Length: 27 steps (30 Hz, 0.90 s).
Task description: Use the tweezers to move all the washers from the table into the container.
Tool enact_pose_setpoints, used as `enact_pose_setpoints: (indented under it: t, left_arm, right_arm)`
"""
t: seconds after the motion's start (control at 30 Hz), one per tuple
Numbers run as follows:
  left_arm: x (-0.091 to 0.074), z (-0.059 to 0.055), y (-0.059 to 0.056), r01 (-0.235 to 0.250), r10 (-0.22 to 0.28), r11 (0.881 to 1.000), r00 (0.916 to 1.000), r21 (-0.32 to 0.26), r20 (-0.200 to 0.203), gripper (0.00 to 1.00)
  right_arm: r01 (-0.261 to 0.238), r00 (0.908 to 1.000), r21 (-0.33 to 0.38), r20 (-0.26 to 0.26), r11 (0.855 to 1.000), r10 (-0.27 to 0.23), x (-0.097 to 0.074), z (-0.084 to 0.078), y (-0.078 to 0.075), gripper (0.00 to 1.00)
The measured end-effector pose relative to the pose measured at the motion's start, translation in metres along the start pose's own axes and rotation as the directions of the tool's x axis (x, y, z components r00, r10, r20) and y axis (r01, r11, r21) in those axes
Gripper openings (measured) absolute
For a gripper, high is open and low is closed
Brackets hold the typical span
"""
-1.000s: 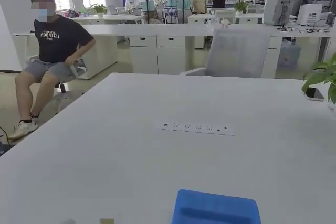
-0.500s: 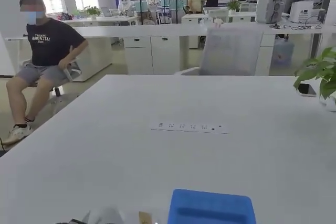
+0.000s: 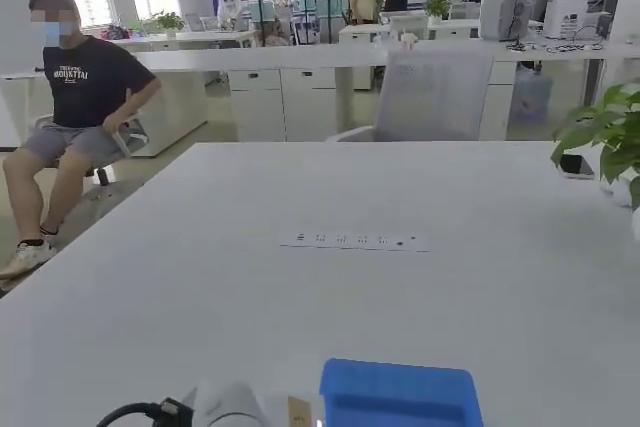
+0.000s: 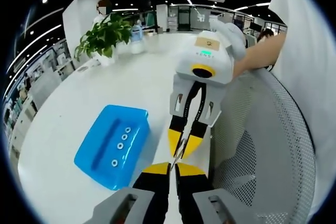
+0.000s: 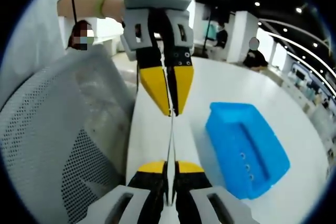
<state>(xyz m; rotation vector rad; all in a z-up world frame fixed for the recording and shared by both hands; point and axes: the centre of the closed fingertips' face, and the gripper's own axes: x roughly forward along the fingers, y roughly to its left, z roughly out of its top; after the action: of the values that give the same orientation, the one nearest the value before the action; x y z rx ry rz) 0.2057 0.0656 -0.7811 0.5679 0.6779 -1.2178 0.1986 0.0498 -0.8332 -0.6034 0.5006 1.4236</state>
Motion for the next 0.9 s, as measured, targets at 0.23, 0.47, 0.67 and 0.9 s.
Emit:
enact_pose_setpoints:
  t: [0.23,0.47,0.67,0.9]
  left_arm:
    - [0.002,-0.006,0.000,0.004,-0.002,0.999,0.9992,0.041,-0.041,0.00]
    - [0.004,-0.014,-0.004,0.028,-0.023,0.998,0.9958,0.058,-0.088,0.00]
    - [0.009,-0.021,-0.010,0.058,-0.044,0.995,0.9866,0.087,-0.157,0.00]
    - [0.017,-0.031,-0.008,0.079,-0.057,0.993,0.9743,0.092,-0.218,0.00]
  right_arm:
    - [-0.001,1.0000,-0.002,0.000,1.000,0.001,0.000,0.000,0.000,0.03]
    - [-0.005,0.9999,-0.008,-0.009,1.000,0.004,0.001,-0.002,0.002,0.04]
    - [-0.006,0.9995,-0.021,-0.030,1.000,0.005,0.005,-0.005,0.003,0.05]
    - [-0.011,0.9995,0.095,-0.028,0.995,0.013,0.004,-0.009,0.001,0.09]
